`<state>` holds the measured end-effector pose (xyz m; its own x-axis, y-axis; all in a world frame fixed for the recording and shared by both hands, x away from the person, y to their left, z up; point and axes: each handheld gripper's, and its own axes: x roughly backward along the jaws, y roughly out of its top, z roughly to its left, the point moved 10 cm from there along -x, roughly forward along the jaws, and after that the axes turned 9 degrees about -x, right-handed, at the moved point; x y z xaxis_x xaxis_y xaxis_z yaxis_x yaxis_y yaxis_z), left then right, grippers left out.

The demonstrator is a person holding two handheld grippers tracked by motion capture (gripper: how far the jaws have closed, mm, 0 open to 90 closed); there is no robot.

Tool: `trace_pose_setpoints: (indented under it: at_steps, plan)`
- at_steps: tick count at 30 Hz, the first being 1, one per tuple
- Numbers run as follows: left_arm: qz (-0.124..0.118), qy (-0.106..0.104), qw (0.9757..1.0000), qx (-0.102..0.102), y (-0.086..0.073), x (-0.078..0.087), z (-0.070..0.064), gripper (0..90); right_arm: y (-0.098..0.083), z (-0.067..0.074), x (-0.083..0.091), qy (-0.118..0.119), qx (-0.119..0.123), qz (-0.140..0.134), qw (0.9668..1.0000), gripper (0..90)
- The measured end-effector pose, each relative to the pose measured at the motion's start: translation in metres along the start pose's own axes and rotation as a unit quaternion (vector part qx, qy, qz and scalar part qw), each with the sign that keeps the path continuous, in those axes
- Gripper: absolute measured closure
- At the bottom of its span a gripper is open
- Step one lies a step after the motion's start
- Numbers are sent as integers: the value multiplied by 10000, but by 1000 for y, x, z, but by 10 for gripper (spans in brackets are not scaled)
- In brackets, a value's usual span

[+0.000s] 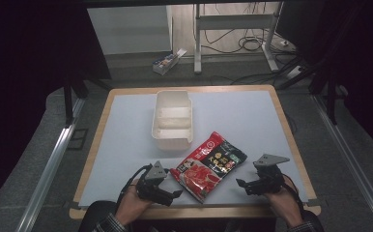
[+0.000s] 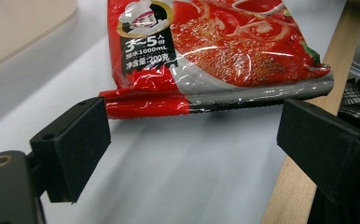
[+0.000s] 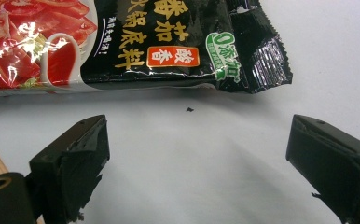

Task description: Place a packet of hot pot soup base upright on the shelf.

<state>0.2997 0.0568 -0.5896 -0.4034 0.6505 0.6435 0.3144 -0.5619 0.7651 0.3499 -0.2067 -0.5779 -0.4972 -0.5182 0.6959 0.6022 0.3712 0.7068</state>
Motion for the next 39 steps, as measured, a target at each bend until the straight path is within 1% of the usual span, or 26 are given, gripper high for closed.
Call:
trace_pose_setpoints:
  at_steps: [3,6,7,8,9,10,12,13,14,15,16,18,19,20,23,24,28,29,30,31,32,33,34,36,37,39]
  plan:
    - [-23,-22,10000,-6,1,1,-1,83,-1,0,-1,-1,-12,21,10000,63]
    - [-168,-131,9998,-10,7,2,-4,81,-1,1,-1,18,17,19,10000,68]
    - [-215,-136,9997,-31,10,2,-5,102,-1,1,-1,18,12,40,10000,69]
    - [-299,-75,9994,-166,16,2,-8,137,-2,1,-2,18,29,59,10000,70]
    - [-299,-75,9994,-166,16,2,-8,184,-2,1,-2,18,29,59,10000,70]
    - [-347,-66,9991,-230,19,2,-10,184,-2,1,-2,22,38,66,10000,71]
    - [-418,-60,9986,-327,25,1,-15,280,-1,2,-2,23,59,56,10000,72]
    - [-482,-108,9982,-333,29,0,-19,381,-1,2,-1,24,66,58,10000,73]
    - [-513,-157,9981,-315,31,0,-20,433,-2,2,-2,28,65,61,10000,73]
    - [-513,-157,9981,-315,31,0,-20,482,-2,2,-2,36,63,64,10000,73]
    - [-536,-187,9979,-298,32,-1,-21,523,-2,2,-1,44,66,63,9999,76]
    - [-573,-171,9978,-297,35,-3,-20,596,-1,3,-1,53,88,52,9999,78]
    - [-573,-171,9978,-297,35,-3,-20,627,-1,3,-1,53,88,52,9999,78]
    - [-611,-193,9976,-248,38,-4,-19,655,-1,3,-1,53,88,49,9999,80]
    - [-646,-180,9975,-238,41,-7,-18,742,0,3,-1,55,112,24,9999,82]
    - [-646,-180,9975,-238,41,-7,-18,768,0,3,-1,55,112,24,9999,82]
    - [-633,-146,9975,-271,43,-12,-17,825,1,4,1,93,32,-40,9999,82]
    - [-554,-133,9980,-271,43,-16,-16,851,2,3,1,122,1,-74,9999,82]
    - [-554,-133,9980,-271,43,-16,-16,857,3,2,2,107,-3,-90,9999,82]
    - [-499,-145,9983,-253,41,-18,-16,857,3,2,2,107,-3,-90,9999,82]
    - [-338,-159,9991,-198,37,-23,-15,865,3,2,2,107,-33,-113,9999,82]
    - [-338,-159,9991,-198,37,-23,-15,866,3,2,2,111,-62,-105,9999,82]
    - [-282,-167,9993,-161,34,-25,-14,866,3,2,2,111,-62,-105,9999,82]
    - [-257,-264,9993,-63,32,-28,-13,868,2,1,1,102,-35,-79,9999,82]
    - [-188,-280,9994,-54,30,-29,-13,868,2,2,1,105,-32,-72,9999,82]
    - [-90,-281,9995,-105,27,-31,-13,871,2,2,1,104,-24,-60,9999,82]
